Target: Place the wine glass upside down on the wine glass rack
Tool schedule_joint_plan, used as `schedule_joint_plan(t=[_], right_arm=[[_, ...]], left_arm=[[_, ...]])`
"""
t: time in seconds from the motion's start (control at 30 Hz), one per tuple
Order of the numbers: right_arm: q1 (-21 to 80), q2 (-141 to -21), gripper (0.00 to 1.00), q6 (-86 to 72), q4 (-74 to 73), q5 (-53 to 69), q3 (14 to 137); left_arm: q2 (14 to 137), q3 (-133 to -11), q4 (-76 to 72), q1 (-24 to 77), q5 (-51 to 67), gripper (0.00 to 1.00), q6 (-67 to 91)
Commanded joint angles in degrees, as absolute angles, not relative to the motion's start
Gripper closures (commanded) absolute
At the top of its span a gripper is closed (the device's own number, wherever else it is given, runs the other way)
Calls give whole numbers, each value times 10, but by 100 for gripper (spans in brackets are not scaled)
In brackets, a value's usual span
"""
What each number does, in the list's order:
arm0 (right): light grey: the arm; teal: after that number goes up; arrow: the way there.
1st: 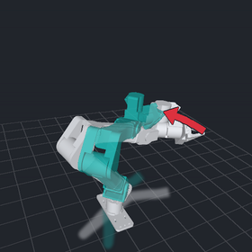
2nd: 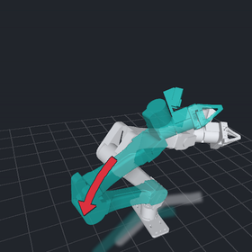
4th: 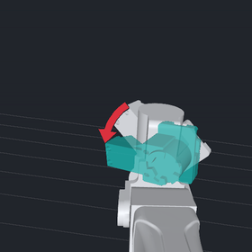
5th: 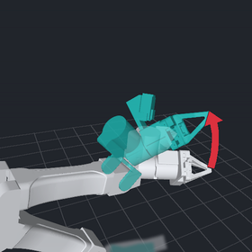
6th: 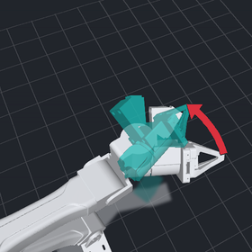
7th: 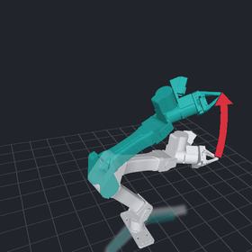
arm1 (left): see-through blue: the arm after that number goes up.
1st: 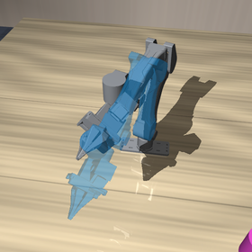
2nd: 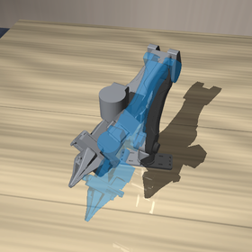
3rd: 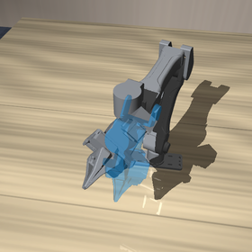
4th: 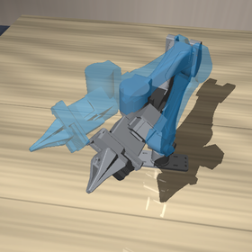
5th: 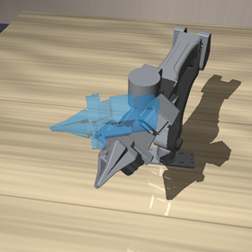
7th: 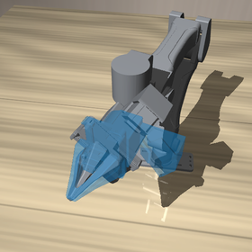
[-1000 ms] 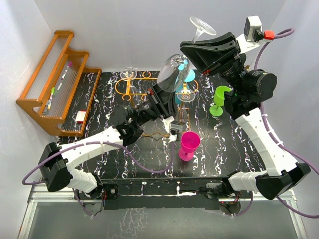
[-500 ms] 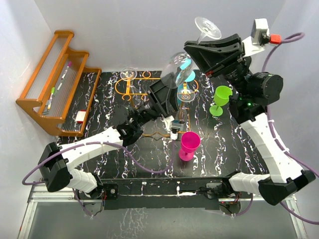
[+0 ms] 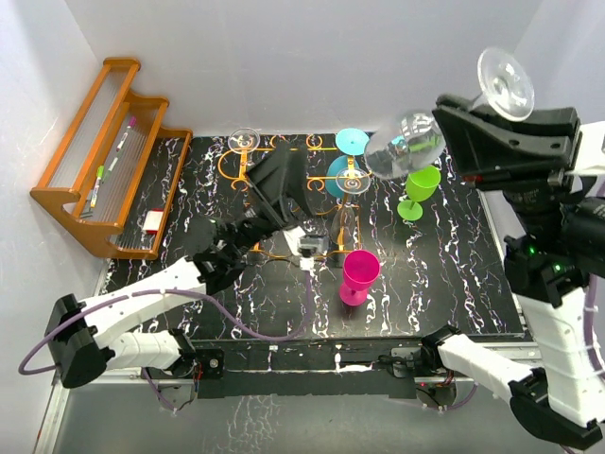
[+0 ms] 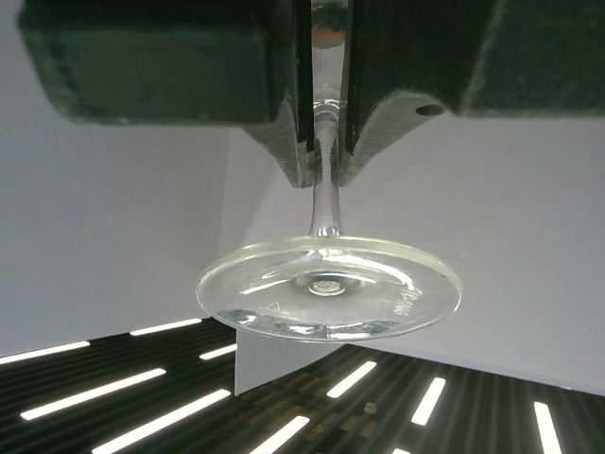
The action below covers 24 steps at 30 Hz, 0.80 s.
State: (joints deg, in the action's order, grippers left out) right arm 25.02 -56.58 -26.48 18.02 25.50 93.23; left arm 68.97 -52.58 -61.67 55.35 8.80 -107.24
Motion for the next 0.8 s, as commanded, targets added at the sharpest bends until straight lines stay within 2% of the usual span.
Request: schedule_joint_plan(t=[0.0, 0.13, 0.37, 0.57, 0.77], right_arm=[[249, -546, 92, -248, 91, 282, 875], [250, -546, 92, -293, 43, 361, 810], [260, -469, 92, -325, 98, 371, 625], [303, -441, 92, -273, 75, 402, 558], [398, -405, 92, -243, 90, 287, 496]], left_arm=[[634, -565, -582, 516, -28, 20, -1016], [603, -626, -491, 468, -124, 19, -918], [581, -784, -232, 369, -245, 21, -670], [559, -810, -122, 313, -246, 21, -556], [557, -815, -95, 286, -238, 21, -523]])
